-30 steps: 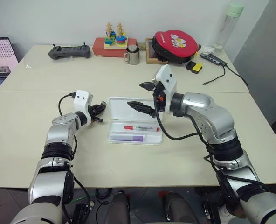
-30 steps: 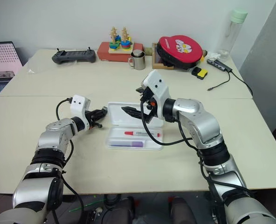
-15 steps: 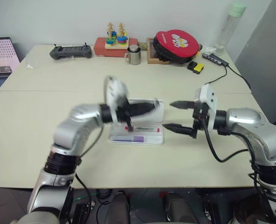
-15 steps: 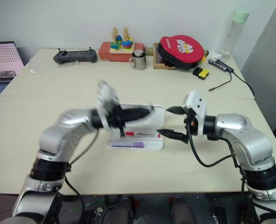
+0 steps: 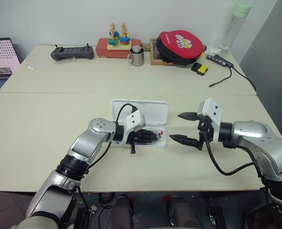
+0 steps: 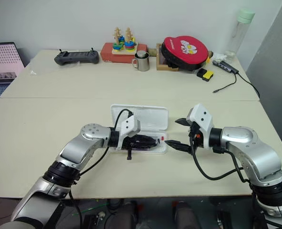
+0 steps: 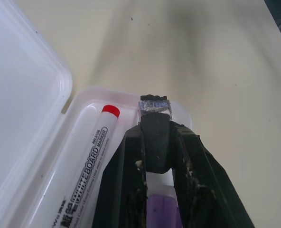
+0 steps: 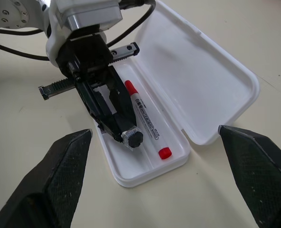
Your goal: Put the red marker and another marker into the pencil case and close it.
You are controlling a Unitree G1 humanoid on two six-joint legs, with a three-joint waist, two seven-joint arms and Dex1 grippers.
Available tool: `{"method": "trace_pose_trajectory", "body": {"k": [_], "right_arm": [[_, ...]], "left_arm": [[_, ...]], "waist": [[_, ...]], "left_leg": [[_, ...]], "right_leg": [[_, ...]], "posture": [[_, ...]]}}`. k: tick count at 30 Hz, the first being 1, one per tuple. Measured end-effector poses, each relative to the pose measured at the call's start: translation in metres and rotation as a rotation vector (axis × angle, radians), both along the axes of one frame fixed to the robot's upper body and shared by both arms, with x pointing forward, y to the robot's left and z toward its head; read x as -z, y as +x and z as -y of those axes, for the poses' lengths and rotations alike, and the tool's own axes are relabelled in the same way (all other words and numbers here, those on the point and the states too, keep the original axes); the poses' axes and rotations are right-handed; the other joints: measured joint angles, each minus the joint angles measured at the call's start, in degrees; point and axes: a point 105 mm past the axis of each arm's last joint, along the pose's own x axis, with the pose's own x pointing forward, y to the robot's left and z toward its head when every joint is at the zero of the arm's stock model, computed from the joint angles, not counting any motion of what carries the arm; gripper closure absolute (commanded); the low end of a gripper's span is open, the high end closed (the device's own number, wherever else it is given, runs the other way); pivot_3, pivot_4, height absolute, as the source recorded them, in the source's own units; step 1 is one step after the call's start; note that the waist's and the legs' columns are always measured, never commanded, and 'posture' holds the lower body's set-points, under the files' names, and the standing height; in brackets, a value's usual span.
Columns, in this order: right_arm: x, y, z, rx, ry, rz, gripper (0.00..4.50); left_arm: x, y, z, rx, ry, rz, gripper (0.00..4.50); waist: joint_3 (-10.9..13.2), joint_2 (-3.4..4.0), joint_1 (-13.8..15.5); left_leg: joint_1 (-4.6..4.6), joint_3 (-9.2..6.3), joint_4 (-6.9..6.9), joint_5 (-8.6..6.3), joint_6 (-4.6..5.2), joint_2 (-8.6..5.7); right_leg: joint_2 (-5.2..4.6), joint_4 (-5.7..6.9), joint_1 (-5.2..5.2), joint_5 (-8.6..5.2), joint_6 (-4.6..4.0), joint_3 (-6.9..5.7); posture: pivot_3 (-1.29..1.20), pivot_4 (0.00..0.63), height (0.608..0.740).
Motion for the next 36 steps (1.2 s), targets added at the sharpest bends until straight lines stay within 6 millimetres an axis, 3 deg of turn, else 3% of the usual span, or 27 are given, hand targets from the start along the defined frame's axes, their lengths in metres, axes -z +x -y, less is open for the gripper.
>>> {"method": "trace_pose_trajectory", "body": {"k": [4, 6, 16, 21, 23, 28, 30, 31, 33, 36], "right_arm": [[-0.001, 0.000, 0.000, 0.010, -0.001, 0.007, 0.00], [0.000, 0.000, 0.000, 0.012, -0.001, 0.006, 0.00], [-0.001, 0.000, -0.001, 0.011, -0.001, 0.006, 0.00], [-0.004, 0.001, -0.002, 0.005, 0.004, 0.022, 0.00], [-0.012, 0.006, -0.006, 0.001, 0.026, 0.040, 0.00], [-0.048, 0.022, -0.019, -0.023, 0.073, 0.140, 0.00], [-0.050, 0.031, -0.026, -0.028, 0.087, 0.129, 0.37], [-0.051, 0.040, -0.032, -0.021, 0.092, 0.124, 0.42], [-0.057, 0.064, -0.043, 0.027, 0.090, 0.131, 0.96], [-0.053, 0.089, -0.049, 0.096, 0.075, 0.118, 1.59]], "left_arm": [[0.001, 0.000, 0.002, 0.014, 0.004, 0.002, 4.08], [0.002, 0.000, 0.003, 0.017, 0.004, -0.001, 3.38], [0.003, -0.004, 0.004, 0.041, 0.007, -0.031, 1.56], [-0.012, -0.009, 0.008, 0.059, -0.049, -0.037, 0.32], [-0.018, -0.009, 0.005, 0.034, -0.081, -0.042, 0.07], [-0.046, -0.009, -0.018, -0.075, -0.178, -0.011, 0.07], [-0.048, -0.009, -0.034, -0.137, -0.186, -0.012, 0.00], [-0.048, -0.009, -0.044, -0.178, -0.198, -0.023, 0.00], [-0.051, -0.009, -0.071, -0.285, -0.232, -0.032, 0.00], [-0.059, -0.010, -0.093, -0.370, -0.257, -0.005, 0.00]], "waist": [[0.0, 0.00, 0.0], [0.0, 0.00, 0.0], [0.0, 0.00, 0.0], [0.0, 0.00, 0.0], [0.0, 0.00, -0.4], [0.0, 0.01, -0.7], [0.0, 0.00, -0.8], [0.0, 0.01, -1.2], [0.0, 0.01, -1.8], [0.0, -0.01, -1.5]], "left_leg": [[0.00, 0.00, 0.00, 0.00, 0.00, 0.00], [0.01, 0.00, 0.02, 0.00, 0.00, 0.00], [0.00, -0.01, 0.04, 0.00, 0.00, 0.00], [0.01, -0.01, 0.04, 0.00, 0.00, 0.00], [0.01, 0.00, 0.05, 0.00, 0.00, 0.01], [0.07, -0.07, 0.03, 0.01, 0.00, 0.04], [0.07, -0.02, 0.04, 0.00, 0.00, 0.03], [0.07, 0.03, 0.04, 0.00, 0.00, 0.03], [0.07, -0.02, 0.01, 0.01, 0.00, 0.06], [0.06, -0.04, 0.00, 0.01, 0.00, 0.06]], "right_leg": [[0.00, 0.01, 0.00, 0.00, 0.01, 0.00], [0.00, 0.02, 0.00, 0.01, 0.03, 0.00], [0.00, 0.02, 0.01, 0.02, 0.04, 0.00], [0.00, 0.02, 0.02, 0.02, 0.05, 0.00], [0.00, 0.04, 0.00, 0.03, 0.06, 0.02], [0.03, 0.11, 0.03, 0.01, 0.03, -0.05], [0.02, 0.07, 0.03, 0.02, 0.03, 0.00], [0.02, 0.07, -0.01, 0.04, 0.05, 0.05], [0.03, 0.14, -0.07, 0.05, 0.02, 0.00], [0.03, 0.12, -0.02, 0.05, -0.08, -0.04]], "posture": [[0.00, 0.150, 0.740], [0.00, 0.150, 0.740], [0.00, 0.150, 0.740], [0.00, 0.150, 0.740], [0.00, 0.150, 0.740], [0.00, 0.150, 0.740], [0.00, 0.150, 0.740], [0.00, 0.150, 0.740], [0.00, 0.150, 0.740], [0.00, 0.150, 0.740]]}}
